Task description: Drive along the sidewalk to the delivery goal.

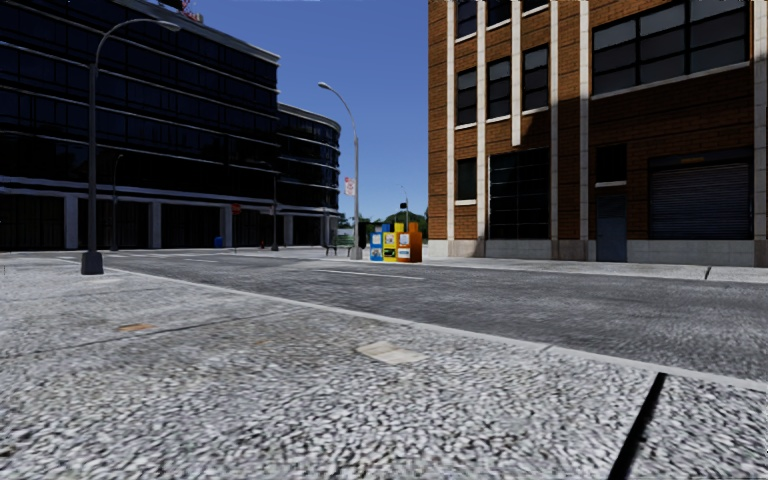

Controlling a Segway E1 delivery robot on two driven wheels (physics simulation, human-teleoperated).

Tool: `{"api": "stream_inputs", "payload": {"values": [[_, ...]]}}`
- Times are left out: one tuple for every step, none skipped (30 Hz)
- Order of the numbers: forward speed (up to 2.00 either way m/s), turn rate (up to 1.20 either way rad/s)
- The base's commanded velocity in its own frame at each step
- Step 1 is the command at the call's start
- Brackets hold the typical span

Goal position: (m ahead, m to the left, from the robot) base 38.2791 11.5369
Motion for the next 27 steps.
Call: {"api": "stream_inputs", "payload": {"values": [[0.0, 0.0], [0.0, 0.0], [0.0, 0.0], [0.0, 0.0], [0.0, 0.0], [0.0, 0.0], [0.0, 0.0], [0.0, 0.0], [0.0, 0.0], [0.0, 0.0], [0.93, 0.07], [2.0, 0.13], [2.0, 0.13], [2.0, 0.14], [2.0, 0.18], [2.0, 0.24], [2.0, 0.31], [2.0, 0.31], [2.0, 0.36], [2.0, 0.37], [2.0, 0.37], [2.0, 0.37], [2.0, 0.37], [2.0, 0.38], [2.0, 0.4], [2.0, 0.43], [2.0, 0.43]]}}
